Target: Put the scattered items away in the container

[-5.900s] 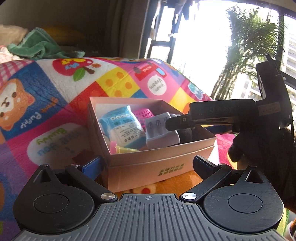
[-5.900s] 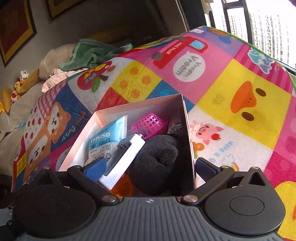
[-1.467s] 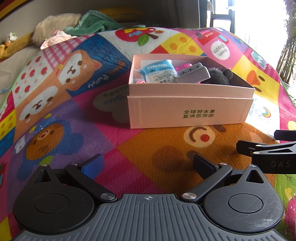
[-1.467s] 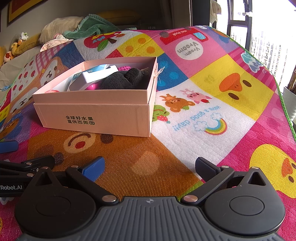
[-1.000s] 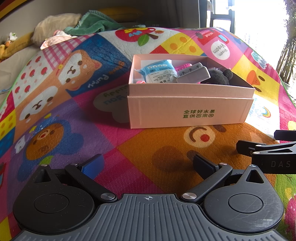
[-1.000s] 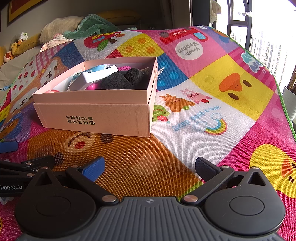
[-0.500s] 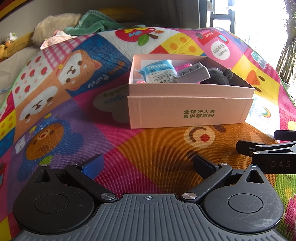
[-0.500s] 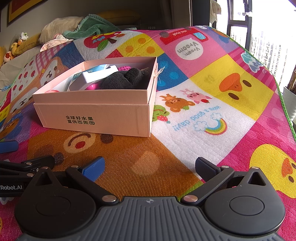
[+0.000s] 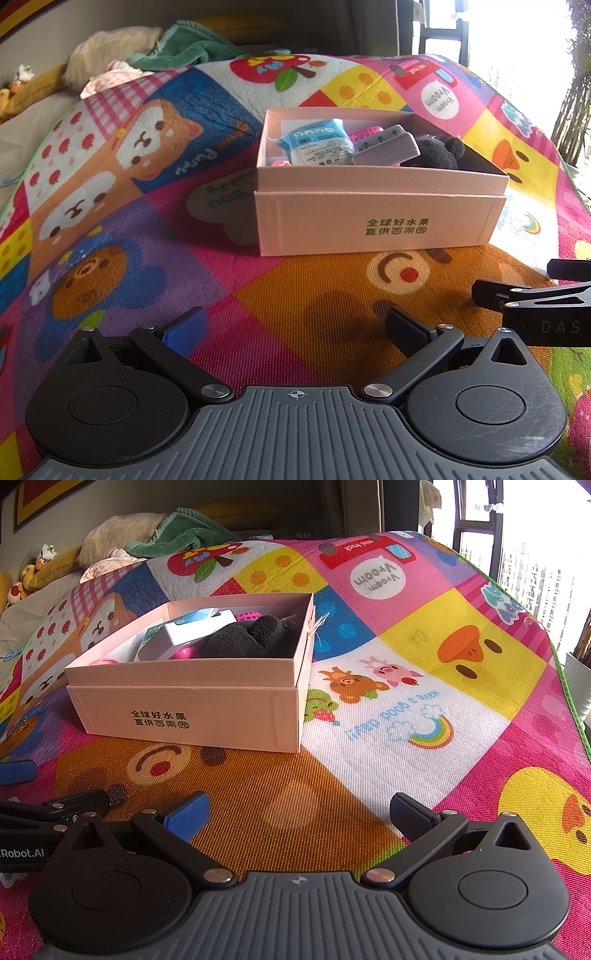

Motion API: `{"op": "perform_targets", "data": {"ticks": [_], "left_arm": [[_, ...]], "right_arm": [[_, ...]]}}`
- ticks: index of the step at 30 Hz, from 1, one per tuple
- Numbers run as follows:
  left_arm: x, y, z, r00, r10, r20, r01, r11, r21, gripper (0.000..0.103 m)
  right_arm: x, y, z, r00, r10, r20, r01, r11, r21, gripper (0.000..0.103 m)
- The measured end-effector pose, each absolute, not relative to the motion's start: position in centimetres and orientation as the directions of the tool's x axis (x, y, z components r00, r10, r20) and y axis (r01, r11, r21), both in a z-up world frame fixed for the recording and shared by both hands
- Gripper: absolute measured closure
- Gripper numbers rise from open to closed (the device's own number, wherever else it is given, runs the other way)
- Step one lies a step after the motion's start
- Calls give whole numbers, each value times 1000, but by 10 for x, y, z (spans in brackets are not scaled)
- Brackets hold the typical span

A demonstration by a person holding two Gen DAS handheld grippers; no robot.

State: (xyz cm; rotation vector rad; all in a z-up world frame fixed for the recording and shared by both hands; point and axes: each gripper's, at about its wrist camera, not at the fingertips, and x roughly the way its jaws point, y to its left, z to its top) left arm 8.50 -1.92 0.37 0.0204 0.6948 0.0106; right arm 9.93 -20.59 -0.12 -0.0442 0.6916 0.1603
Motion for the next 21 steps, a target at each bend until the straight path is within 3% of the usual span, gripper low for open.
{"op": "perform_targets", "data": {"ticks": [21], "left_arm": [[87, -17, 5, 756, -9, -655, 23, 1000, 12, 0]], "right_arm": [[99, -206, -2, 759, 132, -638, -162, 987, 12, 0]]}}
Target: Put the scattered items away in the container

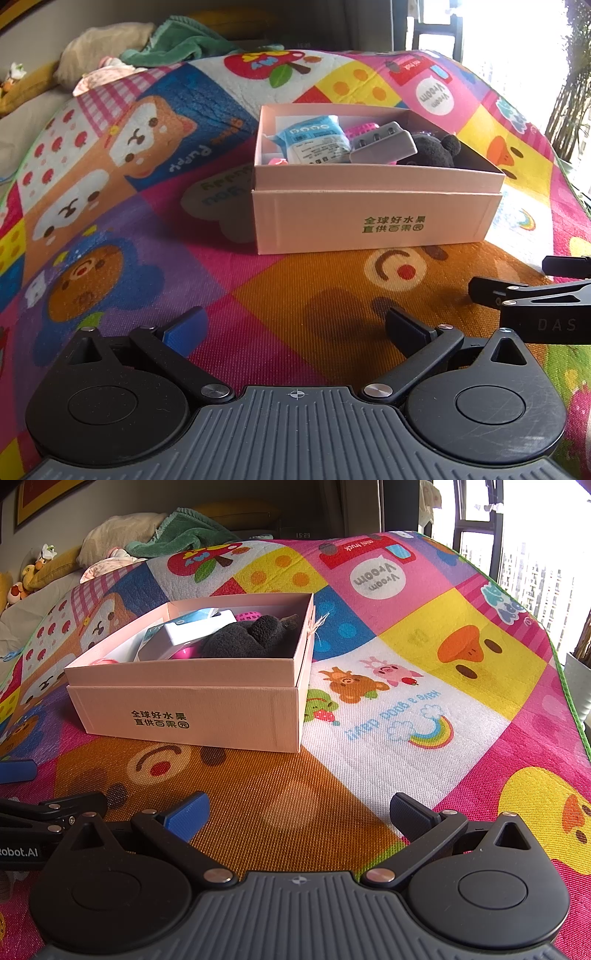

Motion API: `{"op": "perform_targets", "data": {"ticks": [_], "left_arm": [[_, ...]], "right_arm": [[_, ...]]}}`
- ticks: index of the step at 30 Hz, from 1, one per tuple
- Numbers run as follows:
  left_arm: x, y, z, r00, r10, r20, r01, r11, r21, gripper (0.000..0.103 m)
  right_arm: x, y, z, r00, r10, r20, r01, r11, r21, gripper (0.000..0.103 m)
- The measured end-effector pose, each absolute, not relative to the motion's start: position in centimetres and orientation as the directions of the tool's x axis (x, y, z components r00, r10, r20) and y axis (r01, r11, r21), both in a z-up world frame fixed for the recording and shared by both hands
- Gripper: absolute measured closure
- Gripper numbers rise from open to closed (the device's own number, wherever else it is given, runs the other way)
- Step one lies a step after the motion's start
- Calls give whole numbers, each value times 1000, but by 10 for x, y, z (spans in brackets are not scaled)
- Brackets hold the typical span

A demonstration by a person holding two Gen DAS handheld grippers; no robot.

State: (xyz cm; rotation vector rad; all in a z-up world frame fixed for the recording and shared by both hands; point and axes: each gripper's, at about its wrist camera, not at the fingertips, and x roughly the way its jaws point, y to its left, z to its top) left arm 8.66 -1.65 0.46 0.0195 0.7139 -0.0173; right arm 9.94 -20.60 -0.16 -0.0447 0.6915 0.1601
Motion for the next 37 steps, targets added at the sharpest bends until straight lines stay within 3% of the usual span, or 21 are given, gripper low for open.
{"op": "perform_targets", "data": {"ticks": [37], "left_arm": [[86, -15, 5, 753, -16, -657, 27, 1000, 6, 0]], "right_arm": [[99, -206, -1, 759, 132, -638, -162, 987, 12, 0]]}}
